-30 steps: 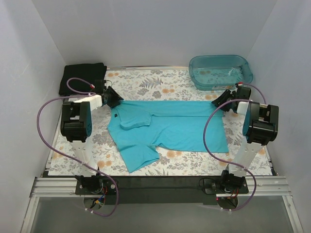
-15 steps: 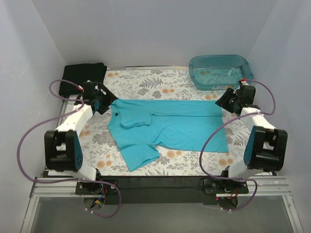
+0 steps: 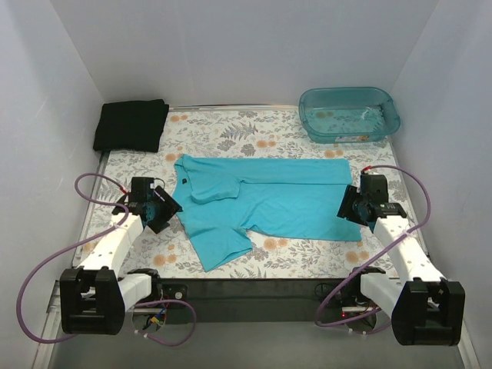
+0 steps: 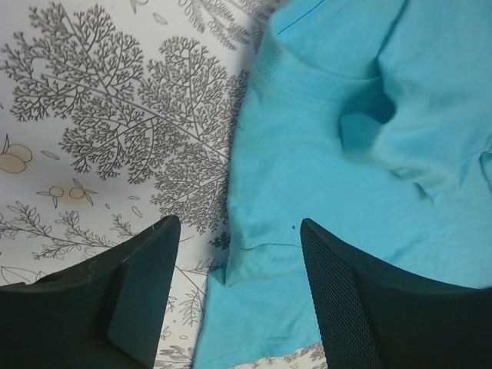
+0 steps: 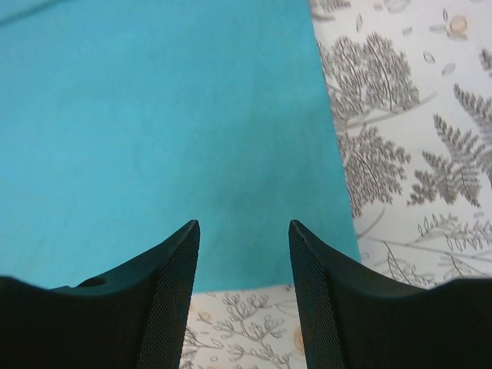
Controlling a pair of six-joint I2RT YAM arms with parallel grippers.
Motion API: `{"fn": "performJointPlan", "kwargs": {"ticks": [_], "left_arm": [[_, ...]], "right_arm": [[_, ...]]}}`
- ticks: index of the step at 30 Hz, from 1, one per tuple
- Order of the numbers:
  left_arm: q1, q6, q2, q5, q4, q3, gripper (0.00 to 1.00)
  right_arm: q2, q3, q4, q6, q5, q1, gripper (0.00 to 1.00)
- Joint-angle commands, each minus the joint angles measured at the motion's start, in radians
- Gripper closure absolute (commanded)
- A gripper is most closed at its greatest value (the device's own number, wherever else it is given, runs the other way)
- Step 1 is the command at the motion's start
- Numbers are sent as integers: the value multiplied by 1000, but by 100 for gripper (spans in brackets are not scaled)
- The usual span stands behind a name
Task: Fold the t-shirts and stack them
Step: Fold the tshirt
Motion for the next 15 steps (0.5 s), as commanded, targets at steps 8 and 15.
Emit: {"fn": "performJointPlan", "kwargs": {"ticks": [8,15], "left_arm": [[-92,-35,122,-76,3,20,43],[-184,-106,203,-159,9,3,52]], "right_arm": [[-71,-23,-135,-2,55,3,51],[-50,-17,-153,3,60,5,51]]}}
